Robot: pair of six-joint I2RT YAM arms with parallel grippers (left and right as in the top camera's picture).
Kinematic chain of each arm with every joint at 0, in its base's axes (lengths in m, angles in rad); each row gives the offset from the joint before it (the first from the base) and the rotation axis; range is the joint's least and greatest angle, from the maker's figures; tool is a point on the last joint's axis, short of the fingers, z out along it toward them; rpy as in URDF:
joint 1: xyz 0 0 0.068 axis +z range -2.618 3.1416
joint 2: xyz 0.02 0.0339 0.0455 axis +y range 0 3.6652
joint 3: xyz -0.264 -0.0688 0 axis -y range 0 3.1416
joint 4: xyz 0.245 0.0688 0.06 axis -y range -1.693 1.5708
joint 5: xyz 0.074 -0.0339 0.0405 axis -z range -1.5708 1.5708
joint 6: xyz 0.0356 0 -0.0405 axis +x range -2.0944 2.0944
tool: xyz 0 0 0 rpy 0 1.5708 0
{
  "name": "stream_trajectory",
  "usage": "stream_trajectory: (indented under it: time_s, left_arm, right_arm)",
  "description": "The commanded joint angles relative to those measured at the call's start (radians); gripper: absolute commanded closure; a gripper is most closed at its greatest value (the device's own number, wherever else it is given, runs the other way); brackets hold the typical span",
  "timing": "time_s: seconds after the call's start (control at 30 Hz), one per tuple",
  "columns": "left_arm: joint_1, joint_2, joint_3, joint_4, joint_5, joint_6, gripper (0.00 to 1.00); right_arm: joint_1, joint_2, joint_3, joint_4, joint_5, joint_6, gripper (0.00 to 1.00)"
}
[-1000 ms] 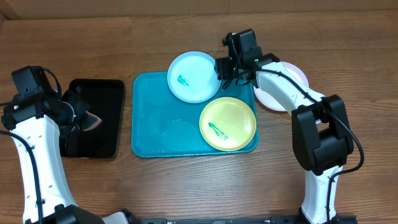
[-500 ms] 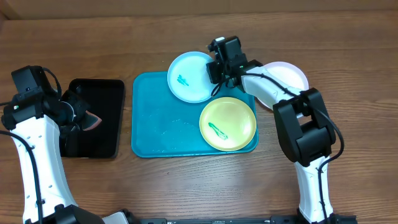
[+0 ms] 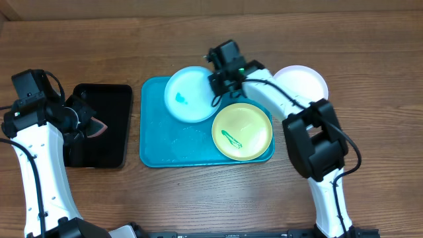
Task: Clean dirty plates on tray and stack at the side
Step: 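Reach the right gripper to the light-blue plate's rim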
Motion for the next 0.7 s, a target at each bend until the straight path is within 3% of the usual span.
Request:
stream_trajectory:
  time_s: [0.0, 0.27, 0.37, 0.67]
  left_arm:
    - [-0.019, -0.002, 0.008, 0.005, 0.013, 0.050, 0.96]
    - [-0.139, -0.001, 0.008, 0.018, -0.002, 0.108, 0.96]
    - [-0.174, 0.002, 0.008, 0.020, -0.063, 0.108, 0.96]
    - [-0.185, 0.096, 0.002, 0.042, -0.120, 0.089, 0.96]
  right_arm:
    - [0.066, -0.014, 0.048, -0.046, 0.002, 0.023, 0.96]
    - [0.123, 0.005, 0.016, -0.156, 0.002, 0.116, 0.96]
    - [0.121, 0.030, 0.013, -0.183, 0.002, 0.212, 0.96]
    - [0.127, 0.042, -0.044, -0.212, -0.055, 0.375, 0.96]
